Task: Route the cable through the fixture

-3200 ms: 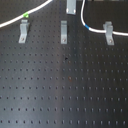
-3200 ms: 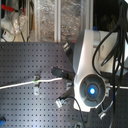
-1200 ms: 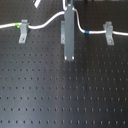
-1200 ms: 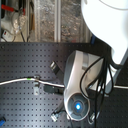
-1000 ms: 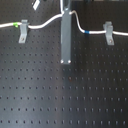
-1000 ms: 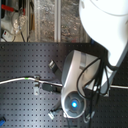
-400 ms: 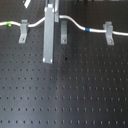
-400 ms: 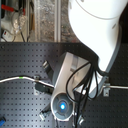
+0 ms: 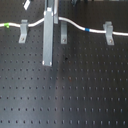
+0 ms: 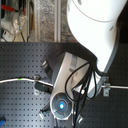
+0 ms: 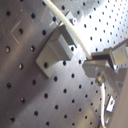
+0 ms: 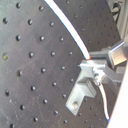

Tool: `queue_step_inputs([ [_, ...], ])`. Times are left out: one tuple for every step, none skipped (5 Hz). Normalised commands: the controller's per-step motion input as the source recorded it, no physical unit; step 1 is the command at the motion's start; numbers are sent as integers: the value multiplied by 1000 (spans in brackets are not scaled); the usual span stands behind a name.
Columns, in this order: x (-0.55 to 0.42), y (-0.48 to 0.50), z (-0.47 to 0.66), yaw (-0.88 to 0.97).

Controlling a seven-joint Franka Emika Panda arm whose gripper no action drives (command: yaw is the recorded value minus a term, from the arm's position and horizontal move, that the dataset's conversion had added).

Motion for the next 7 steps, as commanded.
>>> queue_step_inputs([
  [1, 3, 105, -11],
  [0, 0, 15, 0],
  [16, 120, 747, 0],
  [0, 0, 11, 0],
  [-8, 6, 253, 0],
  [30, 324, 704, 97],
  [6, 81, -2, 34],
])
